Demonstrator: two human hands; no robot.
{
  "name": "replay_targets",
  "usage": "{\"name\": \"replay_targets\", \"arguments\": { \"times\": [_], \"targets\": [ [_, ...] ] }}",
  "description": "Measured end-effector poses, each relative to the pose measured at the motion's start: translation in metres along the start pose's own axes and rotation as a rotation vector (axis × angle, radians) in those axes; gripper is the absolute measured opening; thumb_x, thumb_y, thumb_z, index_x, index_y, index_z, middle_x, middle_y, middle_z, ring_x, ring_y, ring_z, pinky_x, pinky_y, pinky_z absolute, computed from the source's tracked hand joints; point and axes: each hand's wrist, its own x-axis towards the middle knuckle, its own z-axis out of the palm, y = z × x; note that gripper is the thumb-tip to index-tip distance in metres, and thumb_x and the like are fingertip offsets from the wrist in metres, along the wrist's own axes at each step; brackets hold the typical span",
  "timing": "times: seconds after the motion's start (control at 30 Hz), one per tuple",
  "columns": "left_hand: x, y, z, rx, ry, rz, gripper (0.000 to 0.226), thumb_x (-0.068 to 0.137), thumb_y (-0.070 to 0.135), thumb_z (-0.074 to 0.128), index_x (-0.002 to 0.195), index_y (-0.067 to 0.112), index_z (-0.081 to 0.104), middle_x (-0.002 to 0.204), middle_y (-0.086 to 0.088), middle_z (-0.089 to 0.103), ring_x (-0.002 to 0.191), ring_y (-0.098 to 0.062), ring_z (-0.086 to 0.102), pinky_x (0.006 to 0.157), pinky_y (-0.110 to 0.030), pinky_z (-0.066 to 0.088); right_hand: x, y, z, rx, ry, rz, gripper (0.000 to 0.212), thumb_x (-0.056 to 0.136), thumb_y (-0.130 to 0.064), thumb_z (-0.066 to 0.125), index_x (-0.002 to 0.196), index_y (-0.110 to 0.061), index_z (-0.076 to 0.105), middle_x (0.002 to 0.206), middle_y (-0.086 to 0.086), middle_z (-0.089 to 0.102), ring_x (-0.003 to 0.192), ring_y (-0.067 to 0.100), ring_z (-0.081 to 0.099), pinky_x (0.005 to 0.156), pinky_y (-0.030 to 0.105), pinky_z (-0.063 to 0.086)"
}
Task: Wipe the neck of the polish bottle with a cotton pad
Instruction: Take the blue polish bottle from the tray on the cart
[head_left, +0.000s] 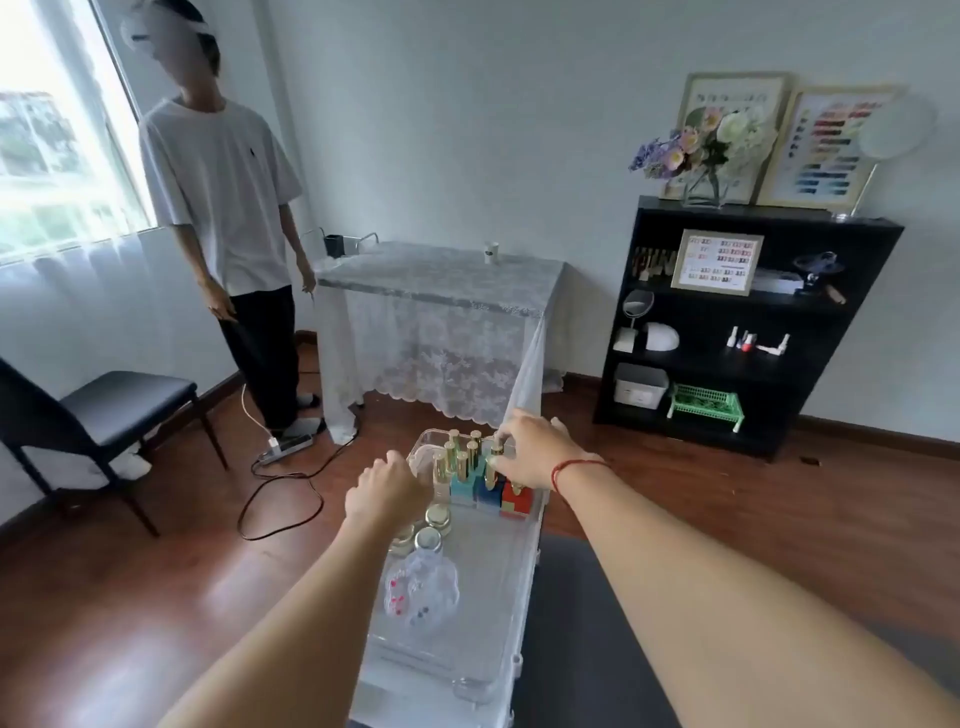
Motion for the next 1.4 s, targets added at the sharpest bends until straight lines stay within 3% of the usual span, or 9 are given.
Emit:
{"name": "replay_targets", "arguments": {
  "times": [0.2, 0.33, 0.53, 0.67, 0.77, 0.87, 1.07, 1.2, 1.4],
  "targets": [
    [0.008, -0.011, 0.022, -0.060, -0.062, -0.109, 0.065, 0.093, 0.059, 0.027, 0.119, 0.005, 0.053, 0.113, -0.014, 0.063, 0.101, -0.032, 0.060, 0.085, -0.039, 0.047, 0.007, -0.002, 0.017, 0.015, 0.098, -0.019, 0.020, 0.084, -0.030, 0.062, 0.099, -0.018, 0.063, 0.108, 0.001, 0.050, 0.110, 0.027, 0.054, 0.107, 0.043, 0.024],
    [0.008, -0.011, 0.028, -0.070, -0.020, -0.115, 0.066, 0.094, 0.058, 0.027, 0.121, 0.004, 0.052, 0.114, -0.016, 0.061, 0.097, -0.031, 0.058, 0.079, -0.038, 0.042, 0.010, -0.003, 0.020, -0.022, 0.142, -0.039, 0.017, 0.082, -0.024, 0.065, 0.097, -0.016, 0.065, 0.130, 0.007, 0.050, 0.124, 0.027, 0.046, 0.111, 0.044, 0.018],
    [0.006, -0.012, 0.033, -0.095, -0.043, -0.116, 0.066, 0.093, 0.059, 0.028, 0.124, 0.003, 0.044, 0.121, -0.017, 0.057, 0.108, -0.032, 0.056, 0.078, -0.037, 0.038, 0.008, -0.001, 0.027, -0.093, 0.112, -0.027, 0.016, 0.081, -0.021, 0.068, 0.095, -0.015, 0.069, 0.124, 0.004, 0.053, 0.125, 0.024, 0.043, 0.111, 0.045, 0.020],
    [0.003, -0.009, 0.027, -0.105, -0.073, -0.122, 0.069, 0.094, 0.058, 0.029, 0.130, 0.001, 0.039, 0.131, -0.017, 0.052, 0.121, -0.032, 0.049, 0.092, -0.041, 0.040, 0.004, -0.004, 0.028, -0.069, 0.126, -0.033, 0.016, 0.087, -0.025, 0.058, 0.098, -0.015, 0.066, 0.146, 0.007, 0.040, 0.140, 0.022, 0.028, 0.115, 0.047, 0.012],
    [-0.010, -0.002, 0.022, -0.024, 0.055, -0.067, 0.072, 0.095, 0.055, 0.031, 0.139, -0.002, 0.032, 0.143, -0.015, 0.042, 0.137, -0.028, 0.035, 0.111, -0.047, 0.032, 0.000, -0.008, 0.025, -0.065, 0.146, -0.019, 0.024, 0.087, -0.024, 0.051, 0.106, -0.012, 0.062, 0.155, 0.008, 0.028, 0.144, 0.021, 0.020, 0.117, 0.047, 0.008],
    [-0.028, 0.008, 0.021, -0.003, 0.198, 0.024, 0.061, 0.097, 0.048, 0.032, 0.135, 0.002, 0.040, 0.141, -0.011, 0.047, 0.137, -0.025, 0.035, 0.114, -0.045, 0.028, -0.009, -0.008, 0.017, -0.003, 0.231, -0.021, 0.025, 0.086, -0.026, 0.051, 0.104, -0.011, 0.062, 0.154, 0.007, 0.030, 0.144, 0.019, 0.021, 0.118, 0.045, 0.008],
    [-0.068, 0.049, 0.037, -0.117, 0.168, 0.182, 0.042, 0.100, 0.038, 0.031, 0.122, 0.010, 0.053, 0.130, -0.007, 0.058, 0.124, -0.021, 0.051, 0.105, -0.042, 0.043, -0.038, 0.003, -0.012, 0.057, 0.399, 0.001, 0.023, 0.084, -0.031, 0.053, 0.093, -0.011, 0.062, 0.134, 0.007, 0.052, 0.126, 0.022, 0.044, 0.117, 0.045, 0.014],
    [-0.089, 0.072, 0.057, -0.126, 0.101, 0.227, 0.039, 0.100, 0.033, 0.029, 0.122, 0.009, 0.051, 0.130, -0.008, 0.056, 0.125, -0.023, 0.049, 0.107, -0.041, 0.040, -0.065, 0.029, -0.019, 0.064, 0.429, 0.055, 0.021, 0.084, -0.029, 0.055, 0.089, -0.010, 0.063, 0.138, 0.006, 0.050, 0.128, 0.023, 0.043, 0.114, 0.043, 0.014],
    [-0.110, 0.093, 0.081, -0.069, 0.019, 0.159, 0.057, 0.099, 0.041, 0.028, 0.144, 0.005, 0.029, 0.150, -0.011, 0.037, 0.141, -0.026, 0.031, 0.115, -0.045, 0.028, -0.104, 0.078, 0.012, 0.026, 0.387, 0.179, 0.020, 0.081, -0.030, 0.054, 0.078, -0.012, 0.061, 0.102, 0.001, 0.061, 0.097, 0.025, 0.056, 0.105, 0.042, 0.030]
  ]
}}
